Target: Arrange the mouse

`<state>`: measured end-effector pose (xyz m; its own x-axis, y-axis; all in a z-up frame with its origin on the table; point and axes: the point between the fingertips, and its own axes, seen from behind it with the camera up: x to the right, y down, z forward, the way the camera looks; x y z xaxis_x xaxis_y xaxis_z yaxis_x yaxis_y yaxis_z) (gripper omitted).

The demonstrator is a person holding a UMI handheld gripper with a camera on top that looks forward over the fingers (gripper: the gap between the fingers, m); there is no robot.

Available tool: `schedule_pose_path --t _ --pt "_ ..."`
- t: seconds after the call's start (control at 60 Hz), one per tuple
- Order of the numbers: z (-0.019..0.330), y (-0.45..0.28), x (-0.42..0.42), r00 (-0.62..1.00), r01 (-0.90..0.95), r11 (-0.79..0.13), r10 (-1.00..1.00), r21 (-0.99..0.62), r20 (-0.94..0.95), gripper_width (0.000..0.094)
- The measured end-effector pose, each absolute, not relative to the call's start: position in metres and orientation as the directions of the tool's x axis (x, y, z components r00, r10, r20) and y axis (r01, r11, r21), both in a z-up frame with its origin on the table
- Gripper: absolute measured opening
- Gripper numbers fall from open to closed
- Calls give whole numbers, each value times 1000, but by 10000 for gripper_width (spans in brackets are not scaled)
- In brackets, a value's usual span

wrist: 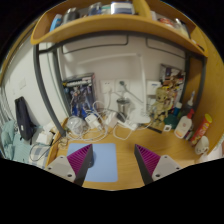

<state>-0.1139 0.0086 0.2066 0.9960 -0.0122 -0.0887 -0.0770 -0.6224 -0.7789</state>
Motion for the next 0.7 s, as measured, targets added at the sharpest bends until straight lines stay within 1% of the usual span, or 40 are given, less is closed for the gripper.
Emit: schedule_pose_path --t 0.133,0.2,0.3,0.417,0.7 --pt "254 -13 -62 994 -104 -578 -27 -810 -108 825" --pt "271 -24 -42 993 -107 -560 -23 -822 -114 825" --pt "287 -40 -10 995 -90 -537 -7 -839 -102 826" --pt "295 -62 19 994 -93 -521 -3 -849 -106 828" --pt "290 -103 59 996 -77 -520 -7 -850 -86 825"
